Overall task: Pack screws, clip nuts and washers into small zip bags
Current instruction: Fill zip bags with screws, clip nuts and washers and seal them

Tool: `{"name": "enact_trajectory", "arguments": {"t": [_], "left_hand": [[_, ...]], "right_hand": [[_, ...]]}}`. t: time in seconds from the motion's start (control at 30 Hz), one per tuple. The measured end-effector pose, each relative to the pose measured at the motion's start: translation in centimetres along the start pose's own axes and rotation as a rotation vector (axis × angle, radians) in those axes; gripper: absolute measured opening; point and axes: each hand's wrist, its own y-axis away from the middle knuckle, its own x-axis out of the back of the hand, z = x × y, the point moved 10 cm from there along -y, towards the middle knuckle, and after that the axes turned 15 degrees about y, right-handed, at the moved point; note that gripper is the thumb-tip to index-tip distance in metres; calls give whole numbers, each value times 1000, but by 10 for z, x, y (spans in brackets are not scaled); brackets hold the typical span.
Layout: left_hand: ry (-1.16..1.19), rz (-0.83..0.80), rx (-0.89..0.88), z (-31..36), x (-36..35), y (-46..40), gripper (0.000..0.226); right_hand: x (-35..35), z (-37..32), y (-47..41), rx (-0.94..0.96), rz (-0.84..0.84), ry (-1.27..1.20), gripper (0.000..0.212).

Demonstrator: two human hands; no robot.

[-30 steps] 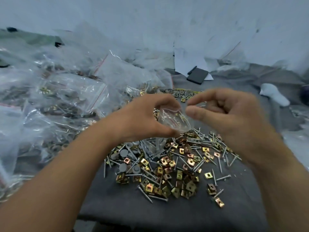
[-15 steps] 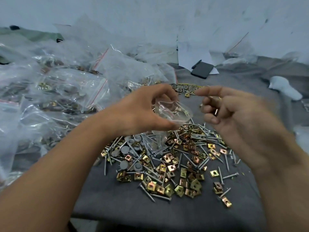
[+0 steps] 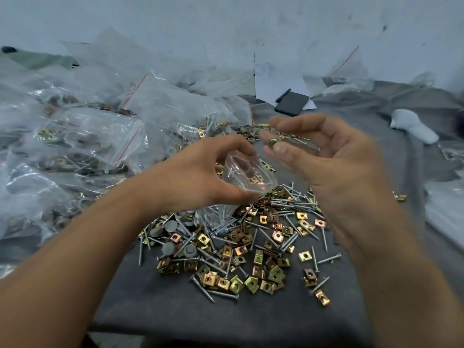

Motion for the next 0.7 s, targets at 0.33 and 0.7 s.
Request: {"name": "enact_trajectory", "arguments": {"t": [0.33,0.7], "left_hand": [[106,37,39,-2,1,-2,48],[119,101,103,-15,9,0,44]], "right_hand": [[-23,-13,5,220,-156,333,36],[-43,27,54,-96,-762,1203,33]]}}
